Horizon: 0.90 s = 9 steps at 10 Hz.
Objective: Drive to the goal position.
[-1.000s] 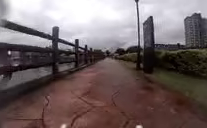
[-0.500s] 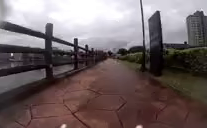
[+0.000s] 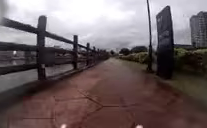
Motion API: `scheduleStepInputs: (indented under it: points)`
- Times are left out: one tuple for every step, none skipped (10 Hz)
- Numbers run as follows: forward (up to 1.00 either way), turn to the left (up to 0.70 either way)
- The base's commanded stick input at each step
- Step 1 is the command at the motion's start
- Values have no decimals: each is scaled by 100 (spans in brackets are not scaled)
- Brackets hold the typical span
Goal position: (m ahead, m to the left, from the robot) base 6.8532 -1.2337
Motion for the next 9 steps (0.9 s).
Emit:
scheduleStepInputs:
  points:
    - [85, 1]
    - [85, 1]
    - [85, 1]
    - [85, 1]
    - [85, 1]
    - [85, 1]
    - [85, 1]
    - [85, 1]
    - [85, -8]
